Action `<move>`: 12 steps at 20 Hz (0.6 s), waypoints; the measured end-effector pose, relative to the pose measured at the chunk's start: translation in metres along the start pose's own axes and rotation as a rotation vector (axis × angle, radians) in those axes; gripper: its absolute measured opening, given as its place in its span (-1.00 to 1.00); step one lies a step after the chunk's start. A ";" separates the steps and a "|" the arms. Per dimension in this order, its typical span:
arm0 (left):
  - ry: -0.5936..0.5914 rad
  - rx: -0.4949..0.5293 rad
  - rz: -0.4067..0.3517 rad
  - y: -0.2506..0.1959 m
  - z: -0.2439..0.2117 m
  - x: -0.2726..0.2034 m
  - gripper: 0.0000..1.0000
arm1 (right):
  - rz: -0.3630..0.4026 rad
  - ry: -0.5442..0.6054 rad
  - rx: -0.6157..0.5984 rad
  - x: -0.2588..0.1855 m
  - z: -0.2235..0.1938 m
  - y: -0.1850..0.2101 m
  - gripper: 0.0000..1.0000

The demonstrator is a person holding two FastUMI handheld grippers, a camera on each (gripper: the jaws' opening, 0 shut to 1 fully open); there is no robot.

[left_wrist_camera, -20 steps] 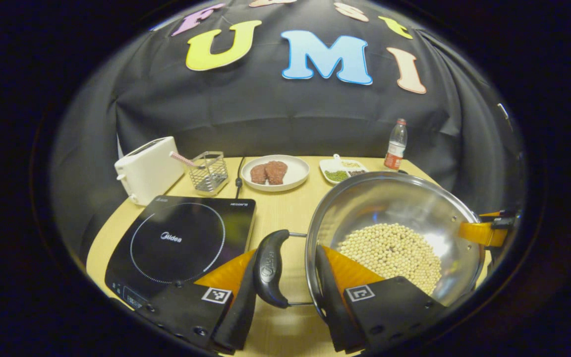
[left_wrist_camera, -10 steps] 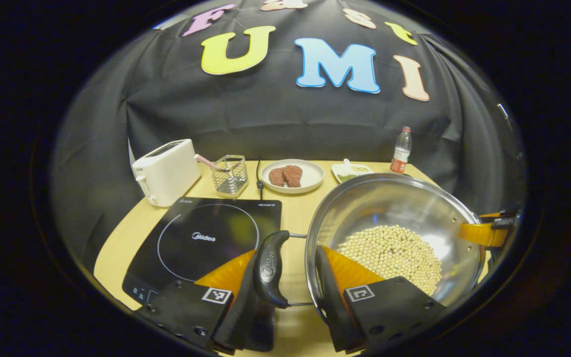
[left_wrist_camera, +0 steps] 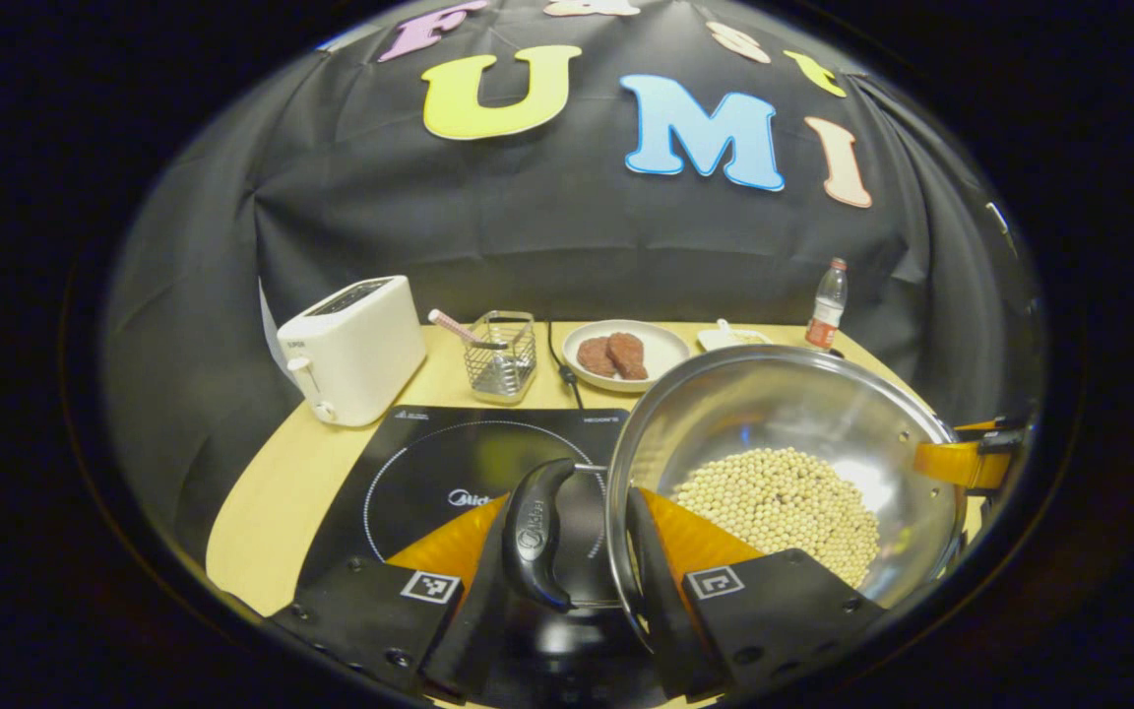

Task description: First push the handle of the pot to place it horizontally, then grasp the pot with both hands and set it on the induction cooktop.

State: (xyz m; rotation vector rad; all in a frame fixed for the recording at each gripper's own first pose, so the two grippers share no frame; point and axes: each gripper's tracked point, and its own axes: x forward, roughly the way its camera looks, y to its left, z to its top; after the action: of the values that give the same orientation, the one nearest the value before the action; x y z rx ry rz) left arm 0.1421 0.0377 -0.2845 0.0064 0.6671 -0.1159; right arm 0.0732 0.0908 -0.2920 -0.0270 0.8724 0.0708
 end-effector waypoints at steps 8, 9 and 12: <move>0.011 0.009 -0.019 0.056 0.001 0.027 0.29 | -0.022 0.019 0.014 0.014 0.004 0.053 0.05; 0.015 0.010 -0.020 0.063 0.000 0.031 0.29 | -0.024 0.022 0.014 0.015 0.005 0.060 0.05; 0.014 0.004 -0.018 0.085 0.001 0.040 0.38 | -0.024 0.025 0.007 0.021 0.012 0.082 0.05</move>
State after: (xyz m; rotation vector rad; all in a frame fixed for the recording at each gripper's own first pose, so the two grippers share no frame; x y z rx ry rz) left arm 0.1830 0.1176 -0.3106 0.0050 0.6805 -0.1350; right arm 0.0901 0.1738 -0.3001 -0.0322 0.8968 0.0453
